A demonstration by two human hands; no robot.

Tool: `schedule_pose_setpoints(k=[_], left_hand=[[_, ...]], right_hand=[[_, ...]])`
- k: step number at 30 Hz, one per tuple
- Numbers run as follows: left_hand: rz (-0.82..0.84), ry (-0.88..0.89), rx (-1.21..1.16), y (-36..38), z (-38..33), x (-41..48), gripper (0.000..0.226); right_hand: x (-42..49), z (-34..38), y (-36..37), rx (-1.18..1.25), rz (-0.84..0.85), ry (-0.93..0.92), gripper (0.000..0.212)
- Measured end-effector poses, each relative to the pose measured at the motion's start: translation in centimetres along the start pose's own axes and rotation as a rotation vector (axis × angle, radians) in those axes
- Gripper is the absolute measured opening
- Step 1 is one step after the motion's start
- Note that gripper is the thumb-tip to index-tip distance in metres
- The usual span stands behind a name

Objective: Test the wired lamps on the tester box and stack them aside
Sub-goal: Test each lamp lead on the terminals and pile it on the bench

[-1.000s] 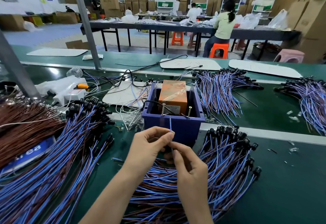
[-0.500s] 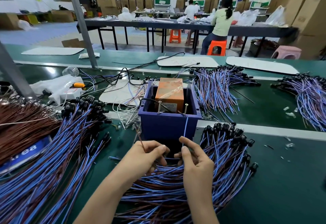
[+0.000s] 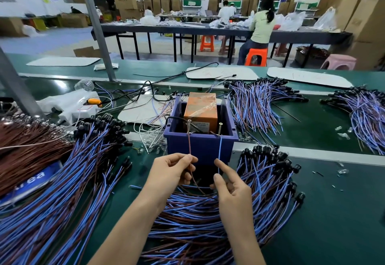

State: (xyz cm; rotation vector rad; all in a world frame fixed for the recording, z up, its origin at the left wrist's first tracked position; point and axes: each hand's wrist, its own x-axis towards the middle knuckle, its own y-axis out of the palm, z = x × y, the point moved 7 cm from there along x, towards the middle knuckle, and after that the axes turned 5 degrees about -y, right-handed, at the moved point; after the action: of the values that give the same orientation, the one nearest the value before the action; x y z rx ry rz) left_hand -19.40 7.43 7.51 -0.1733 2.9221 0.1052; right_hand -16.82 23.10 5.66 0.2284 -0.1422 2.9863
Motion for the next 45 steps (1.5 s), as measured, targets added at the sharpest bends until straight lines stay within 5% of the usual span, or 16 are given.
schedule_pose_setpoints(k=[23, 29, 31, 34, 37, 45], left_hand=[[0.025, -0.06, 0.042, -0.1, 1.0, 0.0, 0.022], [-0.01, 0.013, 0.022, -2.1, 0.5, -0.5, 0.021], [-0.18, 0.109, 0.205, -5.7, -0.1, -0.8, 0.022], [-0.542, 0.29, 0.909, -11.1, -1.5, -1.4, 0.016], [-0.497, 0.051, 1.246, -14.1, 1.0, 0.0, 0.034], [-0.587, 0.098, 1.291, -13.7, 1.4, -0.1, 0.029]], right_hand=[[-0.2, 0.0, 0.2, 0.023, 0.02, 0.009, 0.03], [-0.4, 0.6, 1.4, -0.088, 0.169, -0.084, 0.021], [-0.6, 0.7, 2.2, -0.141, 0.25, -0.118, 0.02], [-0.9, 0.5, 3.5, -0.228, 0.361, -0.141, 0.024], [-1.1, 0.1, 4.0, -0.304, 0.406, -0.146, 0.022], [-0.9, -0.3, 3.8, -0.29, 0.409, -0.1, 0.017]])
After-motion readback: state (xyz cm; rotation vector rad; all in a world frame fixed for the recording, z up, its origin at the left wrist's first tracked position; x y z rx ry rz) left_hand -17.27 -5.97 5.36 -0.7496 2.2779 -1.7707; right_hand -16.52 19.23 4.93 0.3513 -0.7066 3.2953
